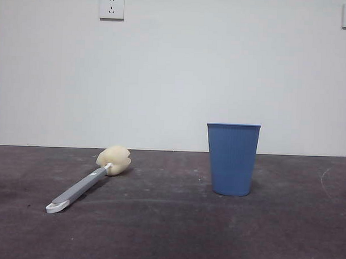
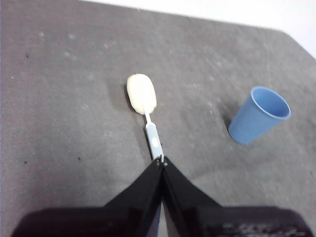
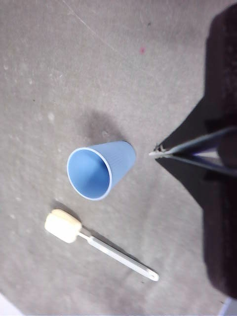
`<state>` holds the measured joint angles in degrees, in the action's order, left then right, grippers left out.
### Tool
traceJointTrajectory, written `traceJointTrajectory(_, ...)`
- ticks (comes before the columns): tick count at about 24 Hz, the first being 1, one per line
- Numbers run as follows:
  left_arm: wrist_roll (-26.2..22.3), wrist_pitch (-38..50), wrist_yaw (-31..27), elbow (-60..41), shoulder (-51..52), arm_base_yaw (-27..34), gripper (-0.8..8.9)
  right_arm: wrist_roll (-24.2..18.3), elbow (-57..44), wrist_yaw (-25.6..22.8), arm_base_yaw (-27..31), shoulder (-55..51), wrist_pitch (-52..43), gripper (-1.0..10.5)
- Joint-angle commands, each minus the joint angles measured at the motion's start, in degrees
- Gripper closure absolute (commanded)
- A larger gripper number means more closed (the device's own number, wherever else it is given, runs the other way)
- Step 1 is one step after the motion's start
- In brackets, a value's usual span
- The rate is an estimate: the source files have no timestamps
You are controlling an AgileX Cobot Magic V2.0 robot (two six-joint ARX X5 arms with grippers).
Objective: Pick up the cup brush,pick up the cup,insert the brush into the cup,clean the cup,put the cup brush back,put the cup back to the fixed position on the table
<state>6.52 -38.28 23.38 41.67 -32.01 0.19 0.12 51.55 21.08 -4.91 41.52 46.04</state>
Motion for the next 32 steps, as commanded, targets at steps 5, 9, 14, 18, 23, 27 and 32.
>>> traceJointTrajectory(5, -6.58, -8.9, 1.05, 5.77, -3.34, -0.22, 8.22, -4.2, 4.7, 3.37, -0.13, 1.01, 5.88, 9.6)
traceJointTrajectory(9, -6.88, -12.59, 1.07, 6.29, -3.5, -0.22, 8.22, -6.05, 4.76, 3.48, -0.13, 1.14, 9.97, 9.5)
traceJointTrajectory(14, -6.99, -13.35, 1.44, 6.29, -3.5, -0.22, 7.92, -6.21, 4.76, 3.52, -0.13, 1.14, 10.56, 8.4)
traceJointTrajectory(18, -6.54, -13.51, 2.62, 6.29, -3.5, -0.22, 2.31, -6.16, 4.76, 4.48, -0.13, 1.14, 10.6, 4.3)
traceJointTrajectory(23, -6.58, -13.92, 2.62, 6.32, -3.5, -0.22, 2.14, -6.16, 4.76, 4.5, -0.13, 1.14, 10.6, 3.8)
traceJointTrajectory(27, -6.56, -13.9, 2.62, 6.32, -3.5, -0.22, 2.14, -6.16, 4.76, 4.5, -0.13, 1.14, 10.6, 3.8)
traceJointTrajectory(32, -6.58, -13.84, 2.62, 6.32, -3.5, -0.22, 2.15, -6.16, 4.76, 4.5, -0.13, 1.14, 9.97, 3.8)
